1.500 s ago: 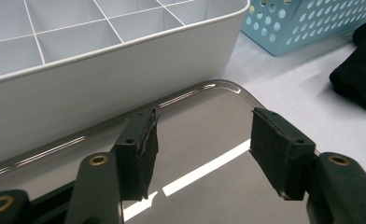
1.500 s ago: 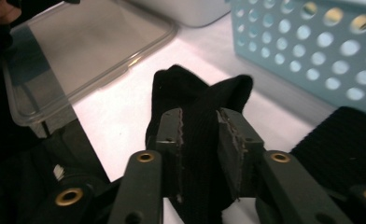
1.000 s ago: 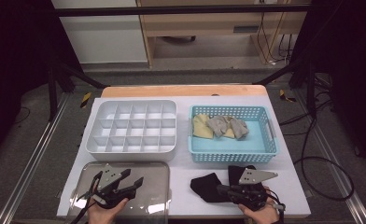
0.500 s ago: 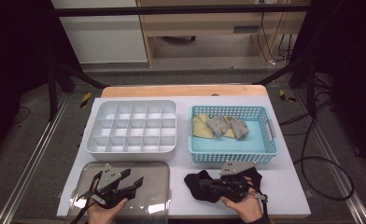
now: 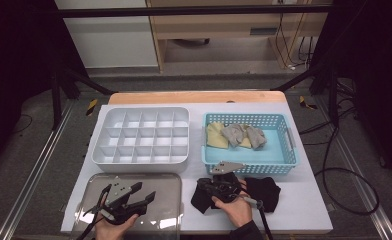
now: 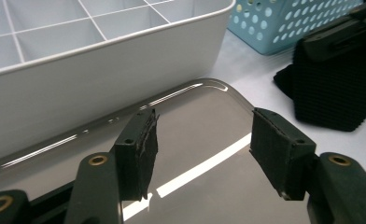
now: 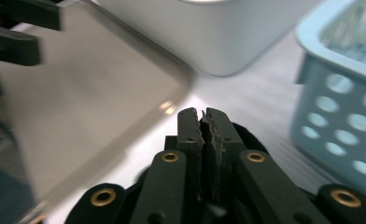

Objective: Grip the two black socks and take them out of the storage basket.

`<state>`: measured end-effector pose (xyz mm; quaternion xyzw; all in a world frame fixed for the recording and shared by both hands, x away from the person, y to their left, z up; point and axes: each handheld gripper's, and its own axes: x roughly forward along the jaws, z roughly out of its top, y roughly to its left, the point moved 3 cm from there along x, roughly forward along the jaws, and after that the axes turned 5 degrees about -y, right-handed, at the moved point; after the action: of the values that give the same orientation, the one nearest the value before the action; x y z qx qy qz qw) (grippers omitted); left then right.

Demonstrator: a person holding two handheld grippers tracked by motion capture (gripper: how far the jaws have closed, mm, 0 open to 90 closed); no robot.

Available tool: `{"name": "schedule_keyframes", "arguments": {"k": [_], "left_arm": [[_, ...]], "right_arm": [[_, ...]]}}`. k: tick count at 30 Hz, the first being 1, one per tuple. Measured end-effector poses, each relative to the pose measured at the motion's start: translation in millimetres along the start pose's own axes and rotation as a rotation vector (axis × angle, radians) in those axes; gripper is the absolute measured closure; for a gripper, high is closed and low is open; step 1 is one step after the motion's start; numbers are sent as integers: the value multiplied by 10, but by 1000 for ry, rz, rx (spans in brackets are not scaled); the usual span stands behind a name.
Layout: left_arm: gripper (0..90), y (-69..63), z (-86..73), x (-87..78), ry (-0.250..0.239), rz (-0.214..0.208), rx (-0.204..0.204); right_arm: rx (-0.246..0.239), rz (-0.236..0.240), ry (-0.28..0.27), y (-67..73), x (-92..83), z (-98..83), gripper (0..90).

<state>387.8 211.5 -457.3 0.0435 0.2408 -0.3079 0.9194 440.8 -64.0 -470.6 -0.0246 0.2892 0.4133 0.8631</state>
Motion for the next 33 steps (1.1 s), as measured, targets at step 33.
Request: {"name": "schedule_keyframes", "arguments": {"k": [33], "left_arm": [[427,-856,125,765,129,-184,93]], "right_arm": [[1,-33,-128,-235,-838,-401,612]]}}
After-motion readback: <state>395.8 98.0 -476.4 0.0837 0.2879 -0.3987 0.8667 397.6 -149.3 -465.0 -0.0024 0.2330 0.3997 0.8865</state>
